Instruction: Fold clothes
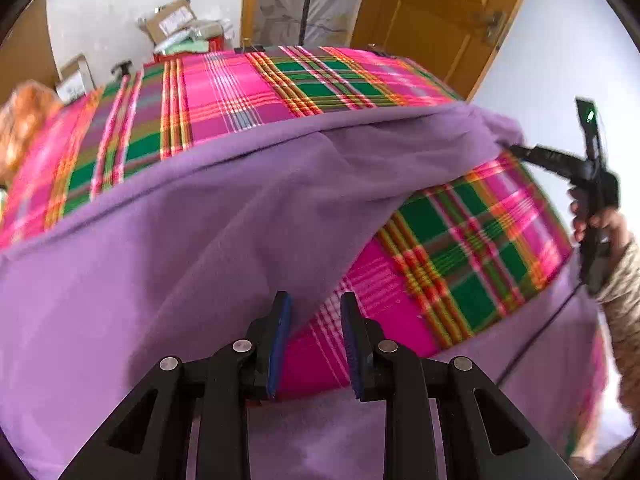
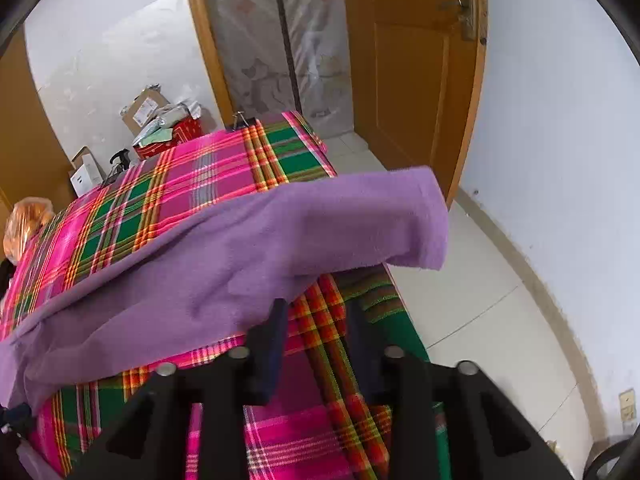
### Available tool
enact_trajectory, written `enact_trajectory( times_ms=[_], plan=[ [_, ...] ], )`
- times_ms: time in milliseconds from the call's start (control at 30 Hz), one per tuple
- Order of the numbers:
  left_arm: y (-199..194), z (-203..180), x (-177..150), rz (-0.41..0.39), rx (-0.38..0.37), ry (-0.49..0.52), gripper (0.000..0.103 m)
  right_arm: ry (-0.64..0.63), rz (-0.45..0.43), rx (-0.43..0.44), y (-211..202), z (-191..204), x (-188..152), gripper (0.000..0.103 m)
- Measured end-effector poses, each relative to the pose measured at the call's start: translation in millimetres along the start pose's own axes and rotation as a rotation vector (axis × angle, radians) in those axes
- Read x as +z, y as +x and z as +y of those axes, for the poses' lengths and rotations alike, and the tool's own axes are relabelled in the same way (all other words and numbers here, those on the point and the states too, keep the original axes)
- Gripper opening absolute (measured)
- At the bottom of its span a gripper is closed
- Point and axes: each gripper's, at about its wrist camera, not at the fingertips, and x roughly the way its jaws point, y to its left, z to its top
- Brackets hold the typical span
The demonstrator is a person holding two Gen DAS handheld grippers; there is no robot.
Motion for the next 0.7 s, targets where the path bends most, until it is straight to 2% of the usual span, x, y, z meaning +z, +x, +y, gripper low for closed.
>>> enact_trajectory(
  times_ms=[200, 300, 433, 500, 533, 567, 700],
  plan=[
    [11.3, -21.0, 6.0, -0.009, 0.150, 0.130, 0.026, 0.050, 0.029, 0.032, 16.1, -2.1, 6.2, 0.041],
    [12.0, -22.9, 7.9, -0.012, 0.167, 0.138, 0.026, 0.050, 0.029, 0.023, 24.0, 1.0, 13.6, 0.041],
    [11.9, -12.8, 12.0, -0.004, 0.120, 0.100, 0.025, 0.066, 0.024, 0.021, 28.2, 1.5, 18.1, 0.040],
    [11.2, -9.7, 12.6, -0.009, 0.120, 0.097, 0.014, 0.091, 0.019, 0.029, 30.0, -1.2, 21.0, 0.030],
    [10.1, -7.8, 12.7, -0.013, 0.114, 0.090, 0.010, 0.101, 0.020, 0.035, 31.3, -2.4, 22.5, 0.019],
    [9.0, -5.8, 12.8, -0.017, 0.108, 0.084, 0.008, 0.110, 0.022, 0.042, 32.9, -3.6, 24.0, 0.012],
    [1.8, -0.9, 11.9, -0.044, 0.090, 0.064, 0.004, 0.121, 0.010, 0.055, 31.2, -5.8, 25.3, 0.004]
  ],
)
